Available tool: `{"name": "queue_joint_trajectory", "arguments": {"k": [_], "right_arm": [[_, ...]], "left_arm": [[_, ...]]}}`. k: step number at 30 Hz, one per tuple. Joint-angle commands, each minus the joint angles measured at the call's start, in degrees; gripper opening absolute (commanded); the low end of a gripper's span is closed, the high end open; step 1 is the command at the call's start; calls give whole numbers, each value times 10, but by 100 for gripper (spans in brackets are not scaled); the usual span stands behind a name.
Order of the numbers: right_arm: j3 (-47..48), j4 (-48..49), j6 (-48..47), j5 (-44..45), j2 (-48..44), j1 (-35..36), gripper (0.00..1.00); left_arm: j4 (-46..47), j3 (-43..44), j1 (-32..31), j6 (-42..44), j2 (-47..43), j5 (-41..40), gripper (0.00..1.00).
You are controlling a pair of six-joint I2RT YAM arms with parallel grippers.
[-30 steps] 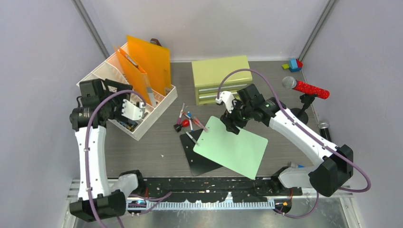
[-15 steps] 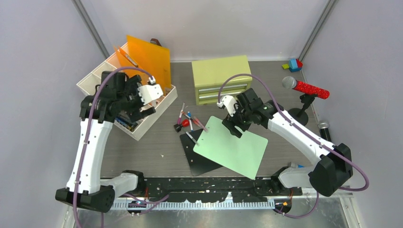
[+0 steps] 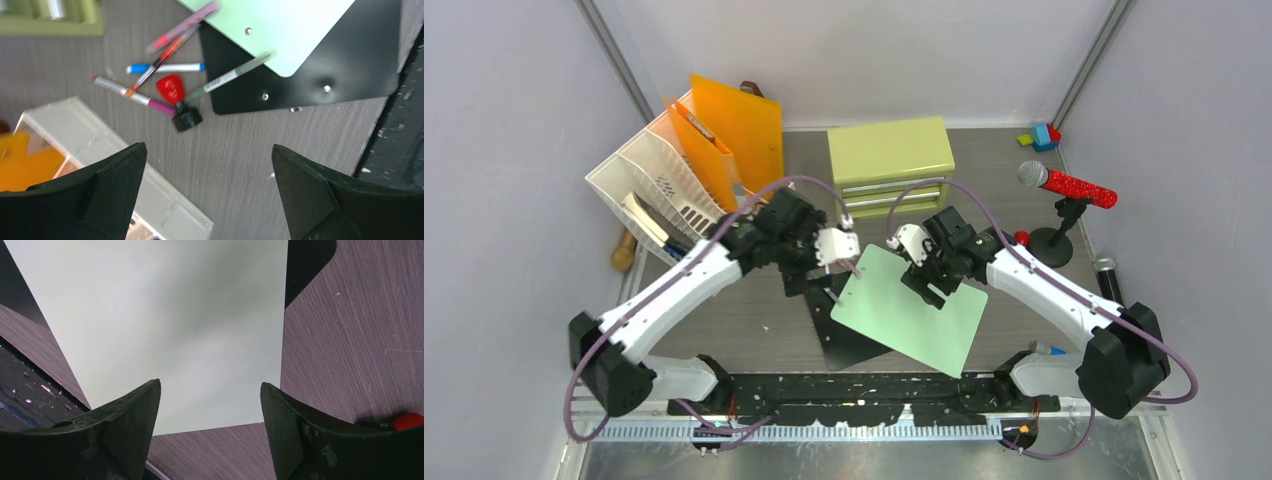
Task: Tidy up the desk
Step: Move the stationery to the center of the board.
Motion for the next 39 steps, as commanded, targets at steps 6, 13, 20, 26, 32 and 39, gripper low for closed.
{"name": "queue_joint_trajectory", "arguments": {"k": [6, 13, 20, 26, 32, 39], "right_arm": [[-22, 21, 1, 10, -39, -5, 78], [-33, 31, 5, 0, -63, -21, 77], [-50, 34, 6, -12, -89, -46, 77], [-55, 41, 7, -18, -97, -56, 77], [-56, 42, 7, -23, -96, -56, 77], [-58, 38, 4, -30, -95, -56, 77]], "left_arm": [[180, -53, -84, 105, 187, -69, 92], [198, -53, -86, 127, 281, -75, 77], [220, -77, -84, 130, 297, -74, 63], [234, -85, -77, 102, 322, -102, 40], [225, -61, -39, 34, 347, -142, 31], [235, -59, -6, -23, 354, -179, 31]]}}
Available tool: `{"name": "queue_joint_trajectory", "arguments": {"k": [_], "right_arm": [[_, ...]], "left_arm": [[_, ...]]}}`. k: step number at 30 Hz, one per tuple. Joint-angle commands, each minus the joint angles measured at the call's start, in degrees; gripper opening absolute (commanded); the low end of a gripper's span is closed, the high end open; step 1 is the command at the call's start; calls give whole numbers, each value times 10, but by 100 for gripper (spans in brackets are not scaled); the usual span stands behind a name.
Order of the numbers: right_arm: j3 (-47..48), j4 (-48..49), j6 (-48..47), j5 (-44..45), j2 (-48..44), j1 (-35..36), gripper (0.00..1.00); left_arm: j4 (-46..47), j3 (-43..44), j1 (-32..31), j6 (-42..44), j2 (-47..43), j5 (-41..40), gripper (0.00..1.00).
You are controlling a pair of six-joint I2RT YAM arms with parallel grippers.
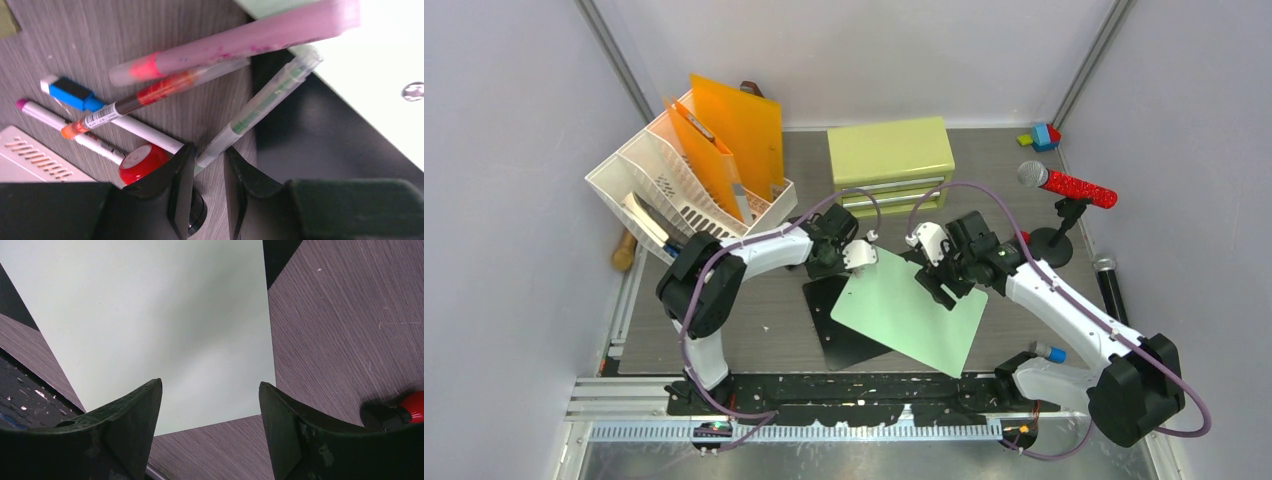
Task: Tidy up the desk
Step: Move the stationery to the center of the board.
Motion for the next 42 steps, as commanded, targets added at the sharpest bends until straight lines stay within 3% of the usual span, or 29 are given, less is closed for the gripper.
{"name": "queue_joint_trajectory", "arguments": {"k": [1, 20, 23, 28, 30, 32, 42], "right_arm": [[1, 12, -1, -15, -11, -2, 77], [8, -4, -4, -26, 16, -2, 77], [7, -3, -5, -27, 16, -2, 77], [6, -4, -10, -31, 29, -1, 77], [7, -7, -15, -33, 39, 1, 77], [9, -10, -22, -34, 48, 6, 78], [4, -12, -69, -24, 77, 25, 78]], "left_arm": [[-2, 2, 21, -61, 24, -31, 31], [2, 80, 55, -176, 77, -25, 40], [-4, 69, 56, -178, 45, -9, 48], [-31, 46, 60, -181, -25, 30, 78], [-49, 42, 61, -185, -48, 61, 88], [-67, 38, 62, -193, -67, 91, 92], [-95, 14, 65, -255, -103, 325, 95]]}}
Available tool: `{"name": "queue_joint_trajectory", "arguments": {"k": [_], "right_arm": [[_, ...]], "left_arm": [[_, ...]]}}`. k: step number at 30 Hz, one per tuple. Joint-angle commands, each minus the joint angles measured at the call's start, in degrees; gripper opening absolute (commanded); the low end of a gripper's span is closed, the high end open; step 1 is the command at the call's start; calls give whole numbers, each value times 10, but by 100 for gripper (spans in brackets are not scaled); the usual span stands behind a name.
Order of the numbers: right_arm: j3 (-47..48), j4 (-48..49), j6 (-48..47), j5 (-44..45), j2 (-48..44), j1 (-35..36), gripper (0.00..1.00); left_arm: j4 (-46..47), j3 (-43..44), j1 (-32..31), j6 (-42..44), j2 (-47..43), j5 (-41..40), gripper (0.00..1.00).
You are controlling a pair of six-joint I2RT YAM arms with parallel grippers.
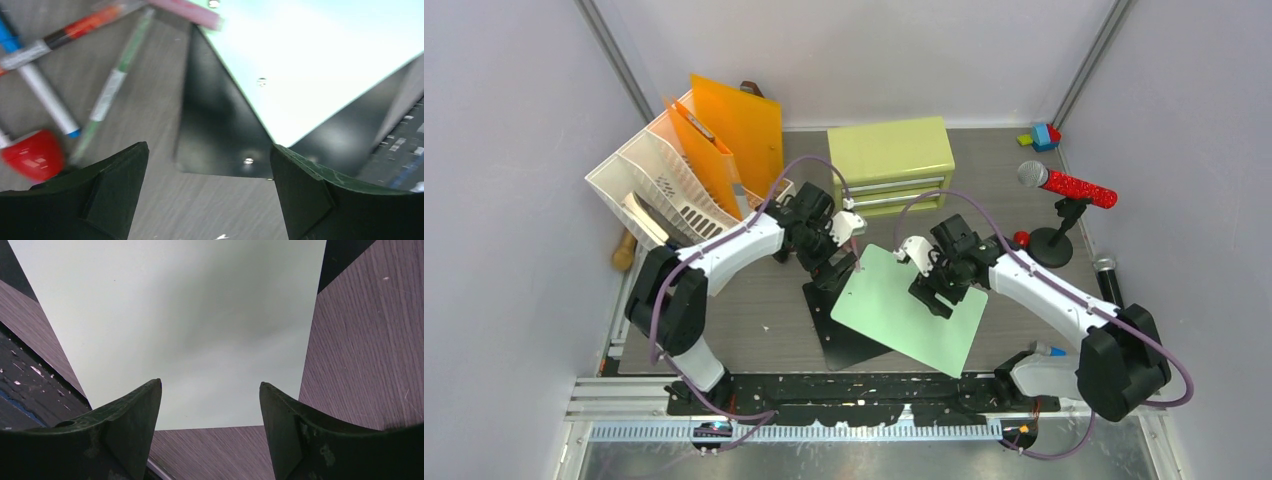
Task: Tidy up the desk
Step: Move the stationery to the center of the board, then pick up the folder from the center of the board.
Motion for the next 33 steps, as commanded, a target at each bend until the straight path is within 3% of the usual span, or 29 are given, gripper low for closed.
{"name": "queue_joint_trajectory", "arguments": {"k": [1, 6, 19, 33], "right_arm": [[1, 9, -31, 2, 10, 5, 77], [-24, 41, -26, 21, 19, 14, 75], [-45, 72, -26, 53, 93, 39, 69], [-40, 75, -18, 59, 106, 46, 66]], "left_arm": [[-14, -7, 3, -47, 2, 151, 95], [-15, 12, 3, -80, 56, 226, 91], [22, 24, 5, -136, 121, 253, 88], [50, 9, 38, -181, 168, 349, 85]]}}
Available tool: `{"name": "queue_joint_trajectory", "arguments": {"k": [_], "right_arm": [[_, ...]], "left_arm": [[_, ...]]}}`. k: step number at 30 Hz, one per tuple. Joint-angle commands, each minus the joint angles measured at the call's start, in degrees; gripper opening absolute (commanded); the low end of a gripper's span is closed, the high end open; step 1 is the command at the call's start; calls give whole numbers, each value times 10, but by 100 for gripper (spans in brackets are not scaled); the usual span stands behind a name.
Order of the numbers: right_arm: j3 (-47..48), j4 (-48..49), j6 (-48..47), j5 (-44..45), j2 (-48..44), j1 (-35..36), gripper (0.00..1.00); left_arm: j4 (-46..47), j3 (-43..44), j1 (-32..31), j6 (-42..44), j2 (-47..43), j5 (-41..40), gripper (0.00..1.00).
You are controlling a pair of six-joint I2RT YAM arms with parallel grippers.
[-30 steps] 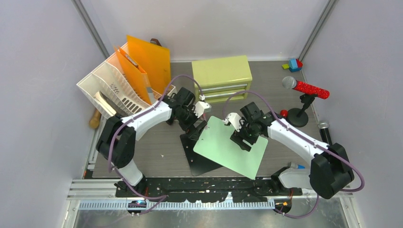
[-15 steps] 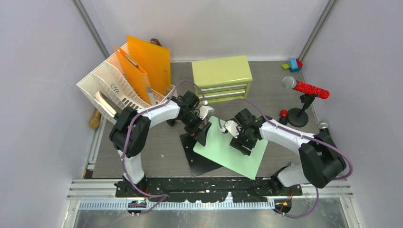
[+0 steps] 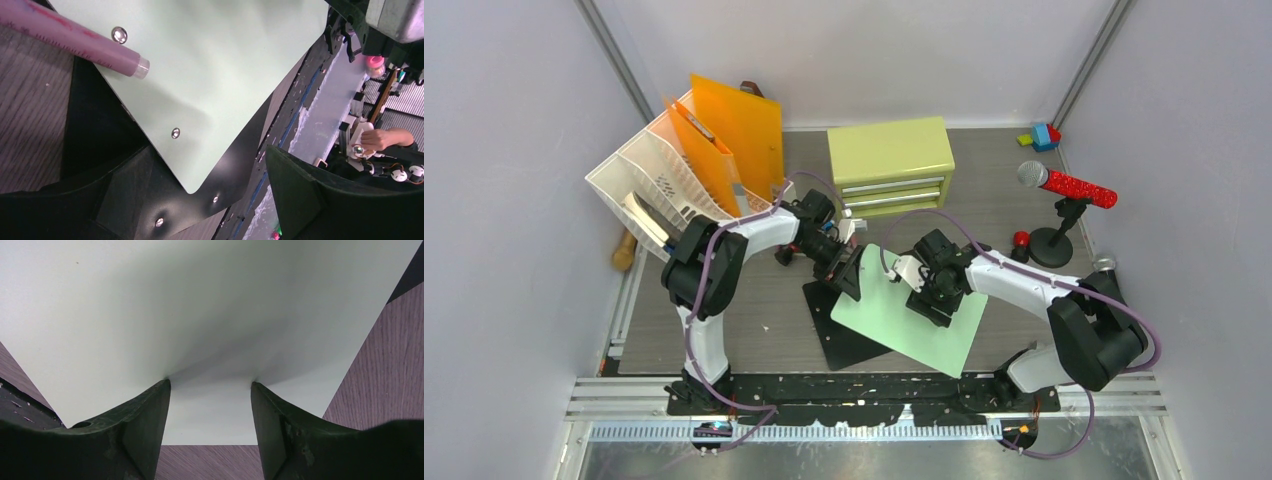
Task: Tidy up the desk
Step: Pick up the folder from the center of the board.
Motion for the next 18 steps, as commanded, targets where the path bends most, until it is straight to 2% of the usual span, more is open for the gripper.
{"name": "queue_joint_trajectory", "arguments": {"k": [1, 7, 11, 18], "right_arm": [[4, 23, 3, 8, 10, 5, 66], [6, 21, 6, -4, 11, 5, 65], [8, 21, 9, -10, 19, 4, 65], [14, 22, 16, -22, 36, 6, 63]], "left_arm": [[22, -7, 0, -17, 13, 18, 85], [36, -12, -3, -30, 23, 25, 85], [48, -15, -4, -37, 22, 54, 80], [71, -24, -4, -44, 2, 106, 65]]}}
